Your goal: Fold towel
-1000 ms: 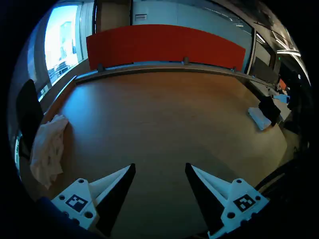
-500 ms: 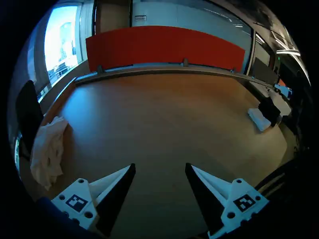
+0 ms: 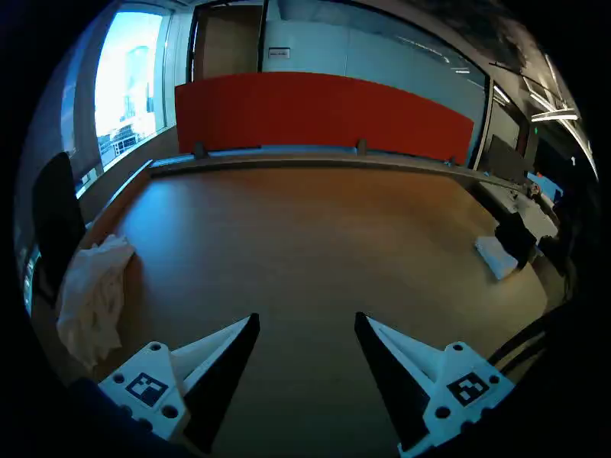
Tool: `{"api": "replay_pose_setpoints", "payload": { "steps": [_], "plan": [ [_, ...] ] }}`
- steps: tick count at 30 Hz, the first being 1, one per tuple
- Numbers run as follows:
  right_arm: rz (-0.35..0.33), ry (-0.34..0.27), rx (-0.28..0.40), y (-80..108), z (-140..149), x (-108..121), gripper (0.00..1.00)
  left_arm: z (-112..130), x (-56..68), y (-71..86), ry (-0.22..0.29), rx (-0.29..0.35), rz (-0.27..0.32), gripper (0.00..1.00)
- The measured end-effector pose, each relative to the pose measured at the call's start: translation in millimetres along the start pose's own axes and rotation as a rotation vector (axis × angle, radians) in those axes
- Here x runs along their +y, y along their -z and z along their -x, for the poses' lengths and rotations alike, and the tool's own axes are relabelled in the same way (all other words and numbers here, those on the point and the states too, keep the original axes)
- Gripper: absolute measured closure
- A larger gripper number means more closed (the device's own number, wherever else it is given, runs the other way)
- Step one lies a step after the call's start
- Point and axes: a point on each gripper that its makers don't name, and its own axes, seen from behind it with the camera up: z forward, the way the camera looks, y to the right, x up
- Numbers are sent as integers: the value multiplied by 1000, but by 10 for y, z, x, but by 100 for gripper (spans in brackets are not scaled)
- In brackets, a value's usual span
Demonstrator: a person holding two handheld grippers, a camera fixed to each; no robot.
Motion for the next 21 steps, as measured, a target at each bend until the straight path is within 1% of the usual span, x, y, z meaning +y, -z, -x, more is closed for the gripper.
{"api": "replay_pose_setpoints", "payload": {
  "steps": [2,6,13,21],
  "plan": [
    [-7,5,6,3,-39,-52,7,-111,-22,2,6,30,-1,8],
    [-15,8,19,11,-119,-147,6,-331,-88,1,10,87,-13,8],
    [-32,12,39,17,-201,-312,1,-749,-198,6,0,189,-30,8],
    [-48,4,60,22,-328,-550,1,-1227,-357,13,-15,293,-55,8]
  ]
}}
